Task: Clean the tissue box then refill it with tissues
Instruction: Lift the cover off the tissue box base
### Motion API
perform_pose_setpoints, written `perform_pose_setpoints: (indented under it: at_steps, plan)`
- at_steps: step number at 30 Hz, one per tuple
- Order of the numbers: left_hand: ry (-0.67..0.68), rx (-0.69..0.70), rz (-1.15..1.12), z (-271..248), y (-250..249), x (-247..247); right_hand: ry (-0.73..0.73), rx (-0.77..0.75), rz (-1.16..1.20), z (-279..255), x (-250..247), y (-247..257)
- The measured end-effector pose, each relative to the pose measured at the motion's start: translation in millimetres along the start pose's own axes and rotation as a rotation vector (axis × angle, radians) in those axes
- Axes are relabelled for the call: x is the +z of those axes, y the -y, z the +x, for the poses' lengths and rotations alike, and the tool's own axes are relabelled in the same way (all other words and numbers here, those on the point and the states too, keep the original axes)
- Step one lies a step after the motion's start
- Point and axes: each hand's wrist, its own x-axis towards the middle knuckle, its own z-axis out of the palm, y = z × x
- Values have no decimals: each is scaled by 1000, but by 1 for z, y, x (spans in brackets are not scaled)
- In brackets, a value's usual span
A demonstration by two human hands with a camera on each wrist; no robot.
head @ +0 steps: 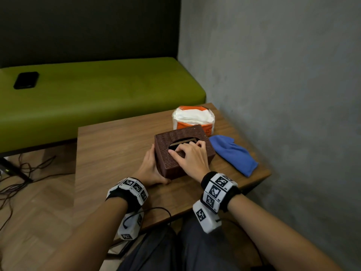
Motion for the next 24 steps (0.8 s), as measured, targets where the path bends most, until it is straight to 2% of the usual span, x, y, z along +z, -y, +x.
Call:
perform_pose_setpoints:
  at_steps: [4,6,8,13,16,20,22,24]
  plan:
    - [-1,-3,23,4,0,1,53,-24,-29,3,-8,1]
    - [18,-23,35,3,0,-1,46,25,16,4,-15,0]
    - [39,-51,73,4,-1,-5,18,82,127,10,-25,-1]
    - [168,-98,236,3,-6,-20,-81,114,440,30,-75,-23]
    - [164,-175,359,-6,5,-42,-164,294,843,32,-92,-44]
    - [198,-264,440,-16,5,-68,-261,615,1375,19,-70,-47]
    - [173,-261,321,-12,-12,-72,-272,737,1521,13,-54,-41]
    - [78,-180,136,-3,-32,-67,-272,822,1618,11,-43,-35]
